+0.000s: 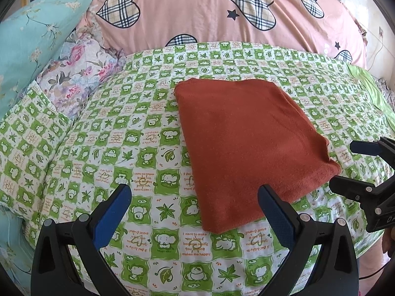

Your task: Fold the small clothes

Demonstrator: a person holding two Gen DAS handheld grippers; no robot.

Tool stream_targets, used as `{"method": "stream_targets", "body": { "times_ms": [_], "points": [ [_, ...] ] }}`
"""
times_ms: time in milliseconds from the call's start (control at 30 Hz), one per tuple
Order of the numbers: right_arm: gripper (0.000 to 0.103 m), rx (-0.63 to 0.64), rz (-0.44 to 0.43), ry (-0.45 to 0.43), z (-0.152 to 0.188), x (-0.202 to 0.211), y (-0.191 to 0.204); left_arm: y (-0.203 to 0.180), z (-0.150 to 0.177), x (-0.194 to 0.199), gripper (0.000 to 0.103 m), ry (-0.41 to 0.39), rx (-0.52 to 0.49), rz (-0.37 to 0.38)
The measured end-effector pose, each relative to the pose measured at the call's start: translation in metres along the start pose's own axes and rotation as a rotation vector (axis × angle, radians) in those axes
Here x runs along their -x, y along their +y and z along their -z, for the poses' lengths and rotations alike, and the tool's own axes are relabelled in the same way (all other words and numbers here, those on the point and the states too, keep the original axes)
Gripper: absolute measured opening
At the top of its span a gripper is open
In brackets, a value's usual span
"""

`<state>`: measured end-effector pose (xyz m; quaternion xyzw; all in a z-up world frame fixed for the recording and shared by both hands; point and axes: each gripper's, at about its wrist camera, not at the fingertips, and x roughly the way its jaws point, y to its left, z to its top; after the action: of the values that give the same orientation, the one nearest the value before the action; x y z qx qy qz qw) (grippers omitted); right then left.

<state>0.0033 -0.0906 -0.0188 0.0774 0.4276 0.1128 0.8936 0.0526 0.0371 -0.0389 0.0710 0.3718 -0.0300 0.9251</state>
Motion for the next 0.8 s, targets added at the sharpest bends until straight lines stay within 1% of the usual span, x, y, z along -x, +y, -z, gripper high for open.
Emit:
{"method": "stream_targets", "body": {
  "times_ms": [267,433,567,800],
  "points": [
    [0.102,-0.01,-0.001,0.009,-0.001,-0.003,-0.006,-0.005,-0.001,-0.004,0.102,0.016,-0.009,0.008],
    [0.102,-0.001,0.005,-0.001,-0.005,-0.001,-0.008,-0.005,-0.003,-0.005,0.102,0.019,-0.016,0.011],
    [0.102,0.002,0.0,-0.013,-0.012,0.002,-0.011,-0.005,-0.007,-0.004,0.102,0.013,-0.014,0.009],
    [0.102,0.014,0.002,-0.01,-0.021,-0.002,-0.014,-0.005,-0.015,-0.004,0.102,-0.004,-0.015,0.008]
  ]
}}
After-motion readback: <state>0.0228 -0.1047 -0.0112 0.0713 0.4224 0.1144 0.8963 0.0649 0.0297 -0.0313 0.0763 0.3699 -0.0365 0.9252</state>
